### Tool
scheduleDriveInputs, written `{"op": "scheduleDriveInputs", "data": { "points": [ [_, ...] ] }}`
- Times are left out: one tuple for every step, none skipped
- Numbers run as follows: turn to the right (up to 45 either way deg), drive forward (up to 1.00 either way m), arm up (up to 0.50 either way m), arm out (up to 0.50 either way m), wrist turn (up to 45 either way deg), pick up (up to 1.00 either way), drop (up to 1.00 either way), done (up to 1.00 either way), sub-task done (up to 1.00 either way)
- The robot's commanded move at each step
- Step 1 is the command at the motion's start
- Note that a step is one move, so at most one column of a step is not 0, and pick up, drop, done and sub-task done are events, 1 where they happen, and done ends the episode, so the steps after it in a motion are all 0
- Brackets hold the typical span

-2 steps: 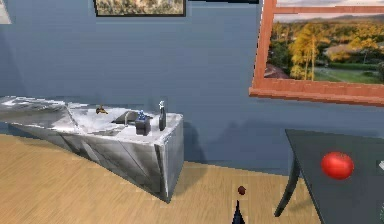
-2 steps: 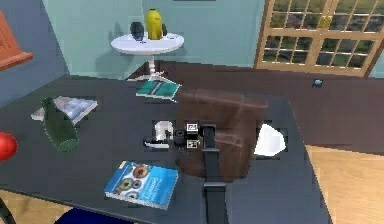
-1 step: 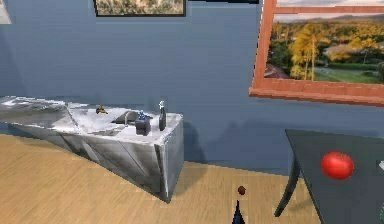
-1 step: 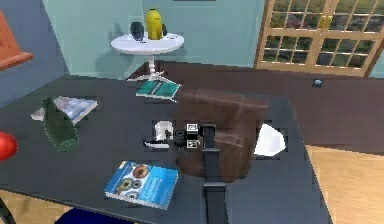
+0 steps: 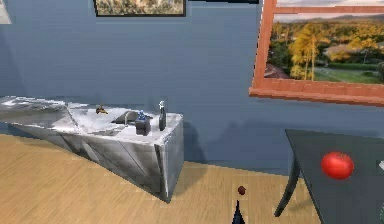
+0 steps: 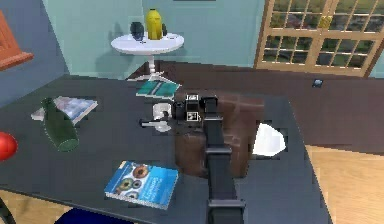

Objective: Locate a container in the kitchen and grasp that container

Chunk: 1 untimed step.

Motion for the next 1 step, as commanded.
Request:
{"op": "scheduleDriveInputs", "data": {
  "points": [
    [0.0,0.00,0.00,0.00,0.0,0.00,0.00,1.00,0.00]
  ]
}}
